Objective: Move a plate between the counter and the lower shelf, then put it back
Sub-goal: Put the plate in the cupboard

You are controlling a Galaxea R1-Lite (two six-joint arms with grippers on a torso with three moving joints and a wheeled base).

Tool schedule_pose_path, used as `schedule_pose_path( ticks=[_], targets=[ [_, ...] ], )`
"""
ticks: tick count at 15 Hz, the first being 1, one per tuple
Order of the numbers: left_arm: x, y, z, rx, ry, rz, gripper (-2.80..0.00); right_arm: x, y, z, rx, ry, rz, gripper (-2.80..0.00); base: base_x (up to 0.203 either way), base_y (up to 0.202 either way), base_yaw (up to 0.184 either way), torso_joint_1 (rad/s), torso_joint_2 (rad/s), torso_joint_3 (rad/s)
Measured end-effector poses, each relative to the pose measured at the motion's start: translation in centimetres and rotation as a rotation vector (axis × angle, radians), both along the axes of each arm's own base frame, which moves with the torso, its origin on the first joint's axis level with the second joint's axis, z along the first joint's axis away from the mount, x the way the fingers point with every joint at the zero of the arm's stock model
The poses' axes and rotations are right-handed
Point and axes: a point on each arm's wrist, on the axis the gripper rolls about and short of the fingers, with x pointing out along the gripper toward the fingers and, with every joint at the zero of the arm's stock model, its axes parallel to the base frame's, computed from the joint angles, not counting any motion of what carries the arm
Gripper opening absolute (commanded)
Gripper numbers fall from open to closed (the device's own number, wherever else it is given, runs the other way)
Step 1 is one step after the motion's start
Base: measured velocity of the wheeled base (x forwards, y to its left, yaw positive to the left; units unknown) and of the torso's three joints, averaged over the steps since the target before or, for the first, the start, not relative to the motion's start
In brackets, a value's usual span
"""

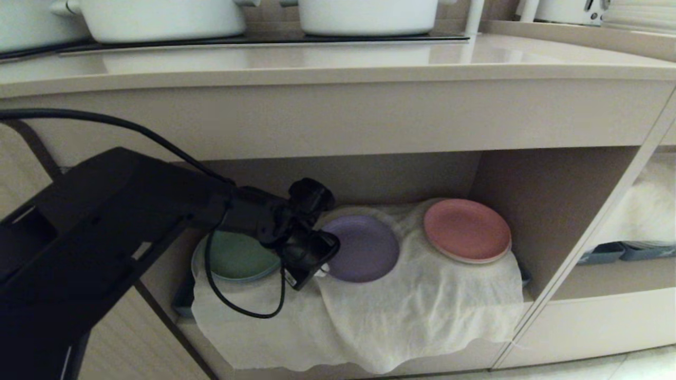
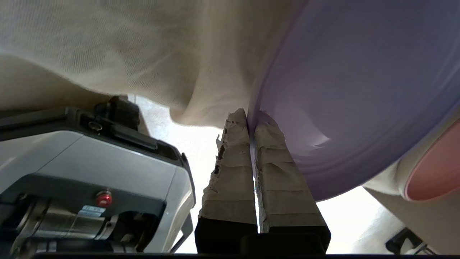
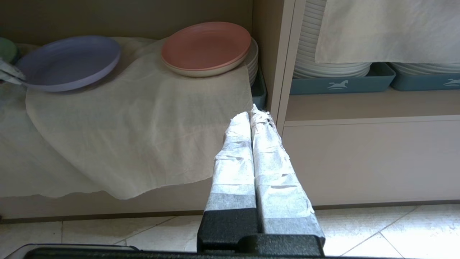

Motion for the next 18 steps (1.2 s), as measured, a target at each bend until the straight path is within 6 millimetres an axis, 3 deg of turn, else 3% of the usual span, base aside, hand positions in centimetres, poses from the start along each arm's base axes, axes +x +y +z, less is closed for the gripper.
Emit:
schedule_pose_path(
  ticks=[18],
  targets=[
    [1.6,-0.8,-1.1,0.042,-0.035,0.024,-2.8,0.0,0.0,0.0,0.0,0.0,0.0,-2.8,0.0,0.0,0.0,0.0,0.0,0.0]
  ],
)
